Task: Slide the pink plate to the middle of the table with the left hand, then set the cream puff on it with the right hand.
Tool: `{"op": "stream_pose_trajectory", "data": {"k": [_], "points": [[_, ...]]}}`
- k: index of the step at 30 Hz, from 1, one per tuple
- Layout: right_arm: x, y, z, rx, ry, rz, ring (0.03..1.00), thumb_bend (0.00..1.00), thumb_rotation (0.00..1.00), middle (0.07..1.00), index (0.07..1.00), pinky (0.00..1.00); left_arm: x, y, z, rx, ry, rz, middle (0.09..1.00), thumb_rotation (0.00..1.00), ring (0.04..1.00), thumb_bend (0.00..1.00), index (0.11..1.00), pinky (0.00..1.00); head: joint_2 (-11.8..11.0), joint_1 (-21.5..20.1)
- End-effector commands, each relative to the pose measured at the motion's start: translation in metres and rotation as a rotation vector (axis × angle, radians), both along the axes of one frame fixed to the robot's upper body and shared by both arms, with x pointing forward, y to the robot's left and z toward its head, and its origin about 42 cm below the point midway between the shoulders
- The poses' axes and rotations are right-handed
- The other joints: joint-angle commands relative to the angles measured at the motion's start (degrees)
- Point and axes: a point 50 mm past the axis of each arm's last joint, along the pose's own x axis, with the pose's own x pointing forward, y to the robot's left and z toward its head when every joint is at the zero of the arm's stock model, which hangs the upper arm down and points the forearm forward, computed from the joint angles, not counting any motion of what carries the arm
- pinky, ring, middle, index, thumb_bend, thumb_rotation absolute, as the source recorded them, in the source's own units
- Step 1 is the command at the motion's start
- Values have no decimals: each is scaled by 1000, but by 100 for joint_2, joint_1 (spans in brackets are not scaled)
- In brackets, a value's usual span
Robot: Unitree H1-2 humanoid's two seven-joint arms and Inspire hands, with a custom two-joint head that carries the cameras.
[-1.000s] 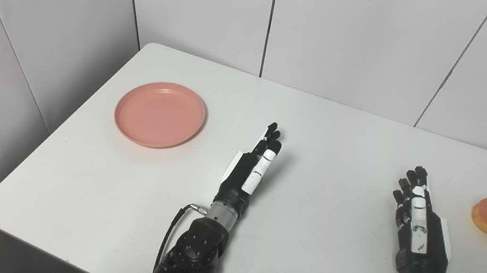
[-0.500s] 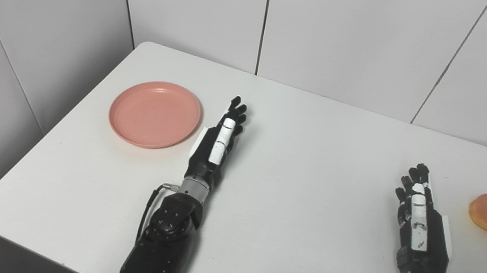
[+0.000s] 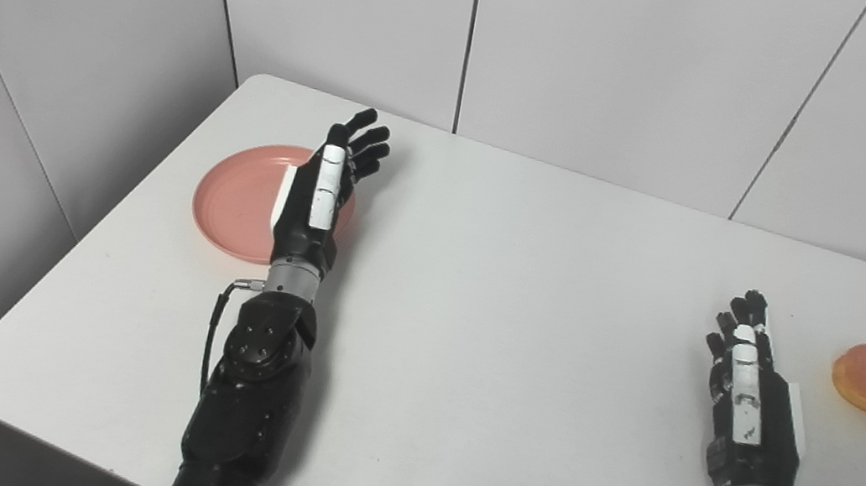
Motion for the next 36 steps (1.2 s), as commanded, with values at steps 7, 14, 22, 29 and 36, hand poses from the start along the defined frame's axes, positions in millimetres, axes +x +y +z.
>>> {"op": "stream_pose_trajectory", "data": {"k": [7,14,22,29,36], "points": [[-10,-4,-22,5,43,-10,1000,541,826,1000,1000,1000,13,41,28,-3,-153,98,755,1000,764,825,751,814,-8,11],[-10,-3,-22,7,47,-9,1000,556,822,1000,999,1000,14,73,25,8,-150,192,763,1000,778,868,758,858,-10,10],[-10,-3,-21,10,38,-4,1000,525,824,1000,1000,1000,13,104,21,32,-104,299,747,1000,771,945,734,876,1,14],[-11,-3,-21,9,48,-13,1000,541,820,1000,995,1000,15,125,15,53,-50,375,718,1000,718,903,715,789,0,18],[-10,-4,-22,16,53,-5,1000,569,813,1000,997,1000,14,140,9,26,-24,417,734,1000,741,751,731,834,0,15]]}}
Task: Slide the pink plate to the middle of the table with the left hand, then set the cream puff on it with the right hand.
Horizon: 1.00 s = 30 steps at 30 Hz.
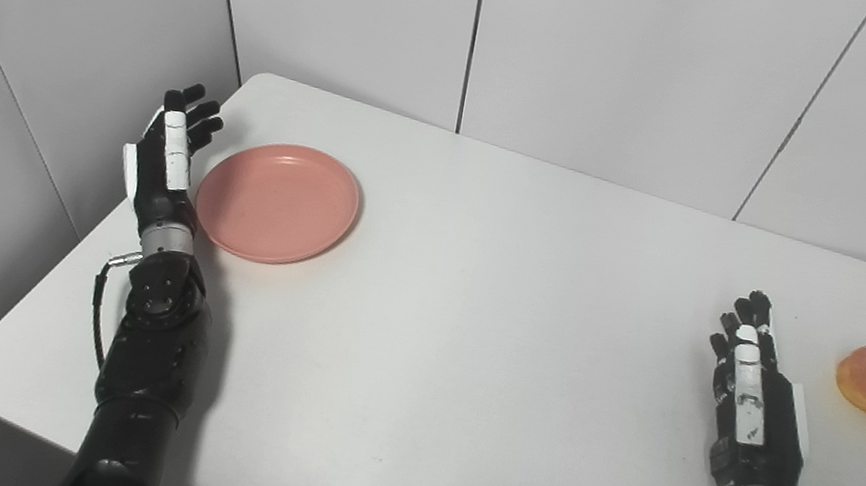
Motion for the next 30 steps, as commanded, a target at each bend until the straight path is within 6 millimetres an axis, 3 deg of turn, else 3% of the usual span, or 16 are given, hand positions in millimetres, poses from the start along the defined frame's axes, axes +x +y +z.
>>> {"op": "stream_pose_trajectory", "data": {"k": [1,7,15,20,23,30], "points": [[-11,-3,-22,14,51,-8,1000,574,808,1000,995,1000,8,14,30,42,-96,31,730,1000,736,695,729,814,0,-3],[-11,-4,-21,1,48,-9,1000,548,824,1000,999,1000,10,20,23,28,-61,51,734,1000,725,638,736,853,4,1],[-11,-3,-21,4,40,-12,1000,543,815,1000,990,1000,15,24,5,6,-18,14,774,1000,786,568,762,897,-4,-6],[-11,-3,-20,-4,42,-15,1000,568,813,1000,990,1000,18,15,-4,6,-2,-31,785,1000,797,545,772,873,1,-3],[-12,-3,-20,-3,44,-16,1000,561,813,1000,988,1000,19,9,-7,-18,16,-69,813,1000,837,522,809,910,5,-7],[-11,-2,-19,7,41,-11,1000,529,806,1000,985,1000,17,-9,-5,5,102,-129,827,1000,850,603,833,882,19,-10]]}}
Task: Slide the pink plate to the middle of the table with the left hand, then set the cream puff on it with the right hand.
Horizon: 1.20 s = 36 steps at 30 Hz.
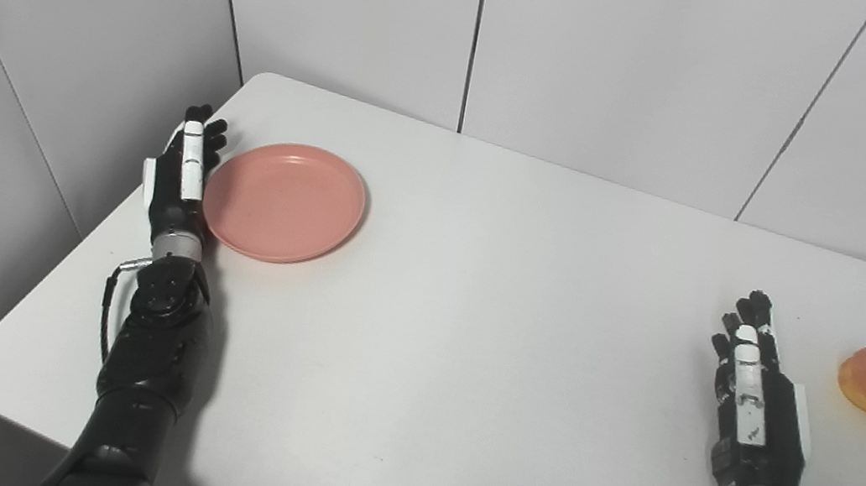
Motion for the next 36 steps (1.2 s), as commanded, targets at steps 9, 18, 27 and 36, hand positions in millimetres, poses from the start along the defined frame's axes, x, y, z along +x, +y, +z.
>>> {"op": "stream_pose_trajectory", "data": {"k": [9,18,27,36], "points": [[-11,-2,-19,9,42,-7,1000,536,804,1000,987,1000,7,-30,13,13,19,-105,784,1000,805,546,784,834,24,-24],[-12,-3,-18,-6,43,-7,1000,565,819,1000,984,1000,6,-51,13,-28,24,-194,809,1000,836,566,815,872,34,-42],[-10,-3,-20,4,38,-7,1000,553,809,1000,986,1000,5,-92,14,5,39,-319,808,1000,833,571,823,886,45,-130],[-10,-3,-20,7,37,-3,1000,563,804,1000,987,1000,-6,-129,15,20,38,-427,834,1000,861,544,838,896,51,-262]]}}
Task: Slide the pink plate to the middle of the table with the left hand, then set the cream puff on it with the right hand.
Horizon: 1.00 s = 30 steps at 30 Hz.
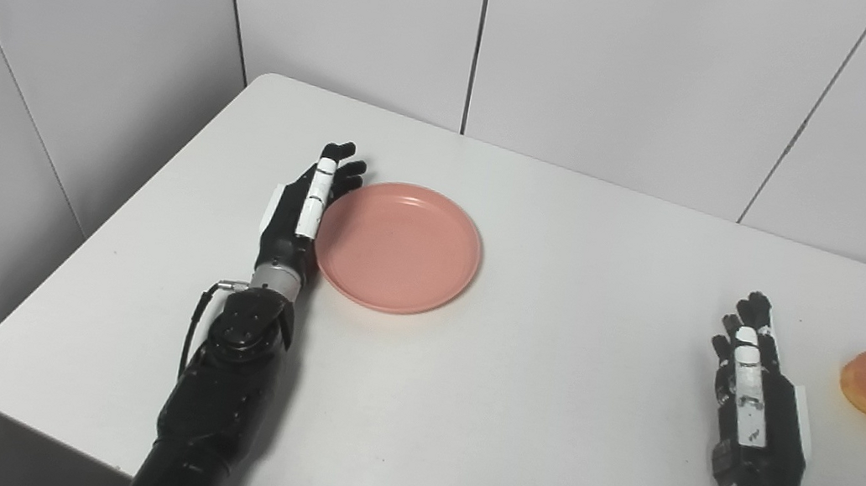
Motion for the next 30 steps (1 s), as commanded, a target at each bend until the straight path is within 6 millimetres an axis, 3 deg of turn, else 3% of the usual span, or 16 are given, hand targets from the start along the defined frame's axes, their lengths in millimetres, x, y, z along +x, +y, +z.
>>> {"op": "stream_pose_trajectory", "data": {"k": [1,5,9,13,21,30], "points": [[-10,-2,-20,10,37,-4,1000,554,808,1000,989,1000,1,-12,9,15,-21,-46,831,1000,859,541,835,892,7,-8],[-12,-1,-20,-20,38,-21,1000,583,813,1000,984,1000,-2,-27,6,26,-18,-97,838,1000,864,554,845,905,23,-122],[-13,0,-18,-49,18,-32,1000,555,808,998,981,1000,-6,-38,4,11,-12,-142,866,1000,890,587,871,989,36,-230],[-14,4,-17,-31,31,-38,1000,550,796,994,974,1000,-12,-52,3,-17,-13,-180,886,1000,910,572,884,1000,72,-429],[-17,20,-12,-46,35,-42,982,588,811,985,973,1000,-24,-67,-2,-33,-28,-212,900,1000,911,547,902,965,157,-1228],[-14,38,-11,-73,9,-42,970,529,824,985,984,988,-42,-82,-14,-96,-15,-239,901,1000,918,496,911,956,170,-2039]]}}
